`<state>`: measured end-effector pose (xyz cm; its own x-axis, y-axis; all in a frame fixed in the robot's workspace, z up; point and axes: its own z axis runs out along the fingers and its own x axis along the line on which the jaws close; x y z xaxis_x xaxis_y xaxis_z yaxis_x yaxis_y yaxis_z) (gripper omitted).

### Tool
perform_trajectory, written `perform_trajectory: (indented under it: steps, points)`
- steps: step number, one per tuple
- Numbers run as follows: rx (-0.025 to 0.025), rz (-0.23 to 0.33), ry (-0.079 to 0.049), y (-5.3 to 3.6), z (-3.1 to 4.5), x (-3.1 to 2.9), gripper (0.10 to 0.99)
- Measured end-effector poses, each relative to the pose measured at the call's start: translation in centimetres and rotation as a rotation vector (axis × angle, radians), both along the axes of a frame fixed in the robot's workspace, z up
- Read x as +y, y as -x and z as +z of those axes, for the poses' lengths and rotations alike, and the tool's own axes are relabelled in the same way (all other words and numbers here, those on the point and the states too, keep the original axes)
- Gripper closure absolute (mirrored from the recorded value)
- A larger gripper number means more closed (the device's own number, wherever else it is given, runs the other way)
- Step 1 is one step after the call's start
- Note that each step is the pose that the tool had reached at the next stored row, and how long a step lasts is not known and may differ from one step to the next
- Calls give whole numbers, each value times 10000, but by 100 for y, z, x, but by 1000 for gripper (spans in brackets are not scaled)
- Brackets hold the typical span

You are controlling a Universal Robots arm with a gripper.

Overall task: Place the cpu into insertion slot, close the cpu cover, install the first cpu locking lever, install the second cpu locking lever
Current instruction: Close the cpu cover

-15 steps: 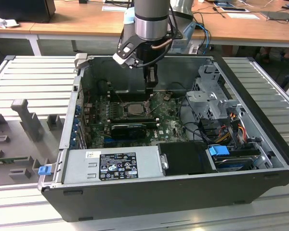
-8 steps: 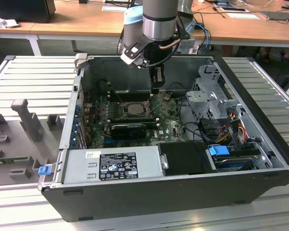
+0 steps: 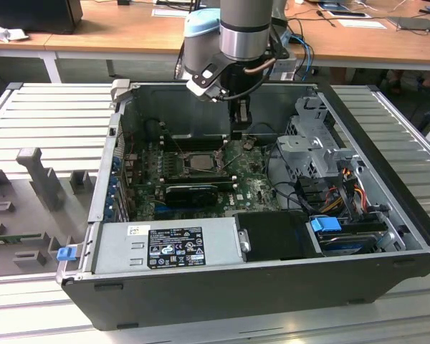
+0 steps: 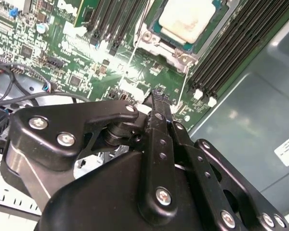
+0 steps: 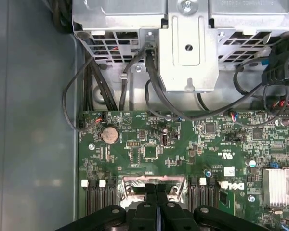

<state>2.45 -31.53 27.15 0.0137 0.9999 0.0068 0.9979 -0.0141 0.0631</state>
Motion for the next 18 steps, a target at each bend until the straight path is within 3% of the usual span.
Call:
perform_trajectory:
  steps: [4, 7, 18]
  points:
    - [0, 1, 0, -121, 0, 1, 980]
    - [0, 1, -1, -164, -3, 1, 980]
    - [0, 43, 6, -230, -57, 0, 980]
